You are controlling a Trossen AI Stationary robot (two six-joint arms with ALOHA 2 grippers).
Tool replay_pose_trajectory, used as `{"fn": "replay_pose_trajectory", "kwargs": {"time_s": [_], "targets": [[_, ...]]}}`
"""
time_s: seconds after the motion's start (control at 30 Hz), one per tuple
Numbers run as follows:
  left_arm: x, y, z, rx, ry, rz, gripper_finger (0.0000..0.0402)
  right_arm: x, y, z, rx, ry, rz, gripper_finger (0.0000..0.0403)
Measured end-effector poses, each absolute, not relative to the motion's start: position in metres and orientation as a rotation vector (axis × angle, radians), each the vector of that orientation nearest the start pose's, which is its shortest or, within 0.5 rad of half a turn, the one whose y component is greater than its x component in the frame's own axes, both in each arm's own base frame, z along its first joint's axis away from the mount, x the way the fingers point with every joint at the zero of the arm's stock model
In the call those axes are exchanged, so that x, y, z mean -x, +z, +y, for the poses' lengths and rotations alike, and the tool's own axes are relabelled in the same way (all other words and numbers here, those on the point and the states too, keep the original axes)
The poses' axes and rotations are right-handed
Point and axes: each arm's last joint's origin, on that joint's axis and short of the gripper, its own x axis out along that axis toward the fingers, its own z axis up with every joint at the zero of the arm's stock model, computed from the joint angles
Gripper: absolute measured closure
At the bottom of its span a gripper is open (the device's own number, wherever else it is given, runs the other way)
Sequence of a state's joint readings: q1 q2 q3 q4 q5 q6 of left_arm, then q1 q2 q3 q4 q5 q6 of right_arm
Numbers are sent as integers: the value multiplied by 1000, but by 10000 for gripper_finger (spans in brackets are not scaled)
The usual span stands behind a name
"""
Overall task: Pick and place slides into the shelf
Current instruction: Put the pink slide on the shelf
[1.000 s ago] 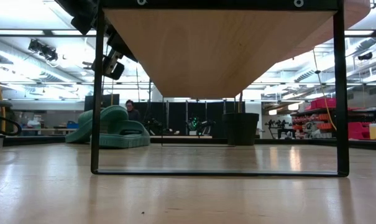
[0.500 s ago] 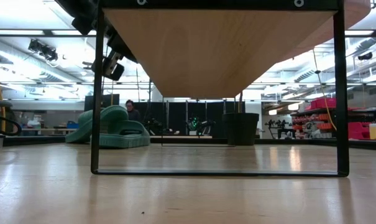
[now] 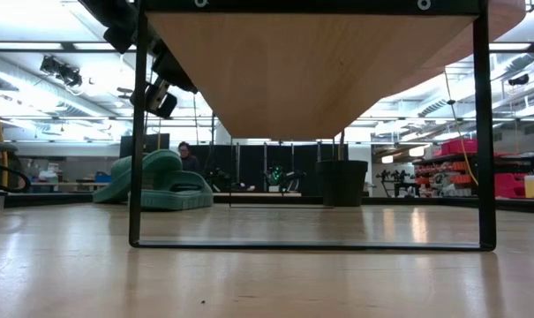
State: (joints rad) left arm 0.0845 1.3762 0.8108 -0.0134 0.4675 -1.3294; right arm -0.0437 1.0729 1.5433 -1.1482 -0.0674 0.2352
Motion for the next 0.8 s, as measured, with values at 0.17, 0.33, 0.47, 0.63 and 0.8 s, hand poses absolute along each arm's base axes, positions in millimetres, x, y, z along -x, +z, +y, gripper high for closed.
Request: {"fn": "replay_pose_trajectory", "kwargs": {"time_s": [0.17,0.33,0.47,0.63,0.8], "targets": [[-285,229,13,1451,79,744,285,-160,439,-5,-264,-57,677,158],[-285,230,16,1461,82,740,251,-160,439,-5,-264,-57,677,158],[-285,230,19,1466,65,745,220,-160,439,-5,-265,-57,677,158],[-285,231,19,1466,47,752,186,-160,439,-5,-268,-58,677,158],[-284,230,19,1466,46,766,167,-160,439,-5,-271,-59,677,158]]}}
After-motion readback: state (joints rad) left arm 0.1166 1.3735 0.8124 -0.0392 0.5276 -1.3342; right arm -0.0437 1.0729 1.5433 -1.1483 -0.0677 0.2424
